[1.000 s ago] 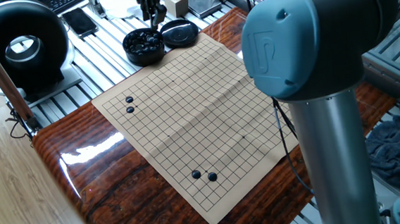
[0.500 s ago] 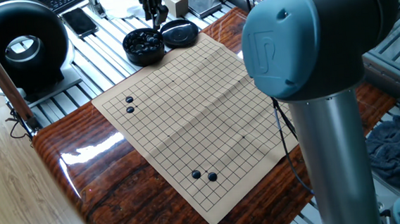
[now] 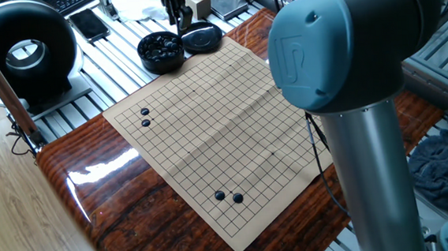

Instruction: Play the first move as black on the 3-4 point in the upper right corner of the Go board

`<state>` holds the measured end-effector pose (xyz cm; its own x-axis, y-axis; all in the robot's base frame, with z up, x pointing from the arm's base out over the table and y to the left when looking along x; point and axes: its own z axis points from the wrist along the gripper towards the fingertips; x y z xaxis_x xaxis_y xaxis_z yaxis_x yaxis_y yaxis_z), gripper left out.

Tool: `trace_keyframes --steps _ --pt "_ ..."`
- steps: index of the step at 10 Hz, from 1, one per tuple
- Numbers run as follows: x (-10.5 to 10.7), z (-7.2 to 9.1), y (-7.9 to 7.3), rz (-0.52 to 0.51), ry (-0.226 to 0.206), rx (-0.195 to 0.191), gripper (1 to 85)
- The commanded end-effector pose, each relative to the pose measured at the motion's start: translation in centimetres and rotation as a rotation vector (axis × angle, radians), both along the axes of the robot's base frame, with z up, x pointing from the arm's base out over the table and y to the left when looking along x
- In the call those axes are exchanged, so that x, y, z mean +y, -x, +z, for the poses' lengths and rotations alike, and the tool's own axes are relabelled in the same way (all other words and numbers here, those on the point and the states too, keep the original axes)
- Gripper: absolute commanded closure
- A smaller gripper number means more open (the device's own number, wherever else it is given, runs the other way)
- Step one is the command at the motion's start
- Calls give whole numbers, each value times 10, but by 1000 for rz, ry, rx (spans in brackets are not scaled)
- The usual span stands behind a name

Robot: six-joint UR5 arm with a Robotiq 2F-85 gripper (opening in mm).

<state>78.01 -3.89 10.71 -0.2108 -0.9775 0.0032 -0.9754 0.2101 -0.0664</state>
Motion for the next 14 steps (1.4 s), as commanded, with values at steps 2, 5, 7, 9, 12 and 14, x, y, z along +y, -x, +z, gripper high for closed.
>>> trace_keyframes --steps 2,5,7,9,12,14 --pt "-5 -2 -11 36 21 -24 420" --pt "0 -15 -26 64 1 -46 423" --pt "2 -29 -31 69 -27 -50 423" --pt "-2 -45 -35 75 -34 -50 423" --pt "-1 -54 -36 64 -64 -53 423" --pt "1 -54 -38 60 -74 -59 423"
